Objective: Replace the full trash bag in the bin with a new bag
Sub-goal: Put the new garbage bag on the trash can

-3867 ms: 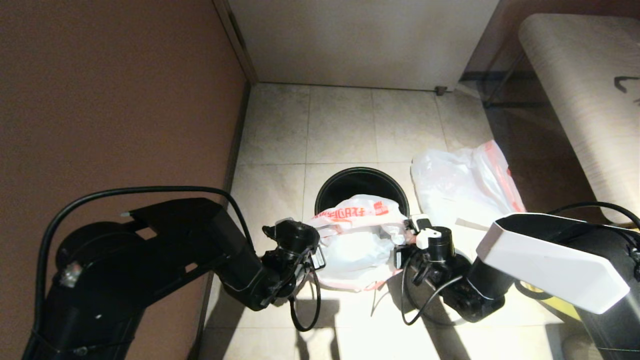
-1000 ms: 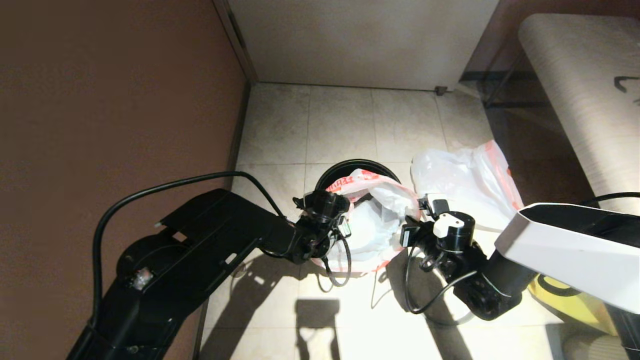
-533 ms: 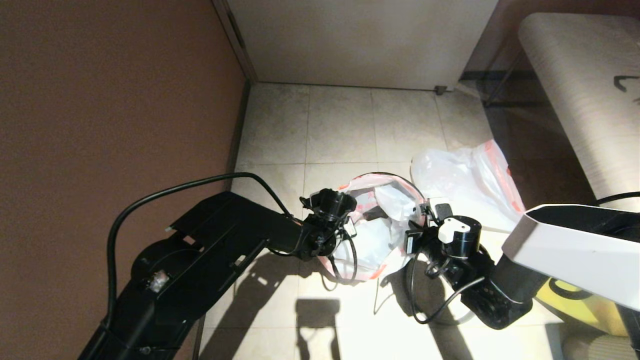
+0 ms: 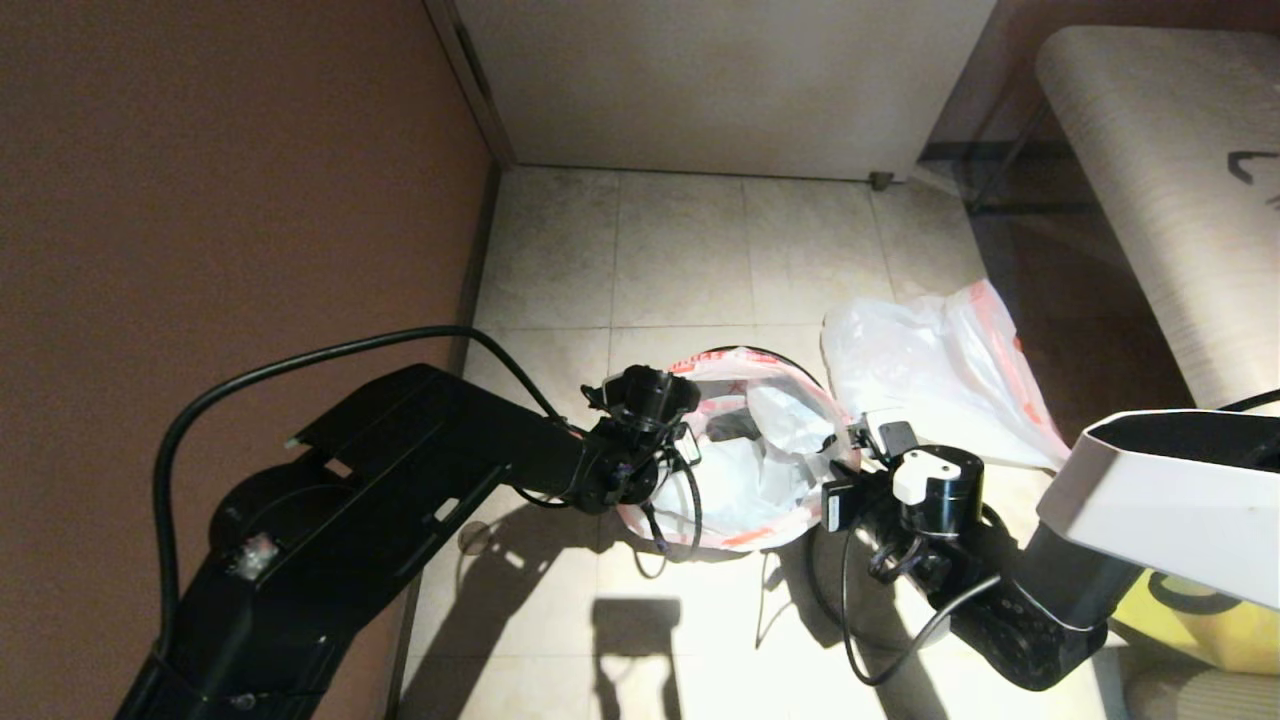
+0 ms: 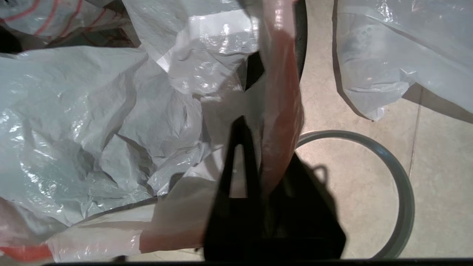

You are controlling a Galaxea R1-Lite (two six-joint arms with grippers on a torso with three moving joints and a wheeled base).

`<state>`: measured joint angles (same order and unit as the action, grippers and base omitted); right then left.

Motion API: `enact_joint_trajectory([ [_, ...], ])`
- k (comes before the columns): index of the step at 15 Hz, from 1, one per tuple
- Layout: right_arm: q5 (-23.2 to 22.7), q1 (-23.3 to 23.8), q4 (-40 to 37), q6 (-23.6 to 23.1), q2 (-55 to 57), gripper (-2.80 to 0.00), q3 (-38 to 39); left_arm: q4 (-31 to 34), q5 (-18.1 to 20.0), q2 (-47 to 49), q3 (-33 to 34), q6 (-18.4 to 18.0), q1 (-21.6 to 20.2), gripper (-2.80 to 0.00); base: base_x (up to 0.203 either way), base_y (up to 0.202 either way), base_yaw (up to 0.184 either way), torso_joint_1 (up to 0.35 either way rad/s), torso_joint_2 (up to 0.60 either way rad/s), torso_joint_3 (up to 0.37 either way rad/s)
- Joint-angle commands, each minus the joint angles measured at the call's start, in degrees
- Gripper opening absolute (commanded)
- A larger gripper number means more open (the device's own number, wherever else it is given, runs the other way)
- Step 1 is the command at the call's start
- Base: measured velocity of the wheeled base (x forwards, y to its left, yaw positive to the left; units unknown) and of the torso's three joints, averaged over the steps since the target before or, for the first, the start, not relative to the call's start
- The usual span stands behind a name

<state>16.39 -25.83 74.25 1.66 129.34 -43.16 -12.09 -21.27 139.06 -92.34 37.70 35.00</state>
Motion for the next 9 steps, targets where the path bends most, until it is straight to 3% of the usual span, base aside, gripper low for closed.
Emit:
enact_joint_trajectory([
  [1,0.31,-2.27,0.4,-0.24,-0.53,0.0,0.34,-0.31,-0.69,-4.24,4.29,1.6,-0.82,-2.8,0.0,0.0,0.0,0.0,0.0,0.0],
  [6,1.02,-8.49,-3.76,-2.6,-0.08,0.0,-0.47,-1.07,-3.7,-9.93,16.17,5.8,-4.91,-2.8,0.0,0.0,0.0,0.0,0.0,0.0],
  [9,1.1,-10.99,-5.59,-2.62,-0.14,0.0,-0.68,-6.72,-3.53,-10.24,22.32,7.98,-6.27,-2.8,0.0,0.0,0.0,0.0,0.0,0.0],
])
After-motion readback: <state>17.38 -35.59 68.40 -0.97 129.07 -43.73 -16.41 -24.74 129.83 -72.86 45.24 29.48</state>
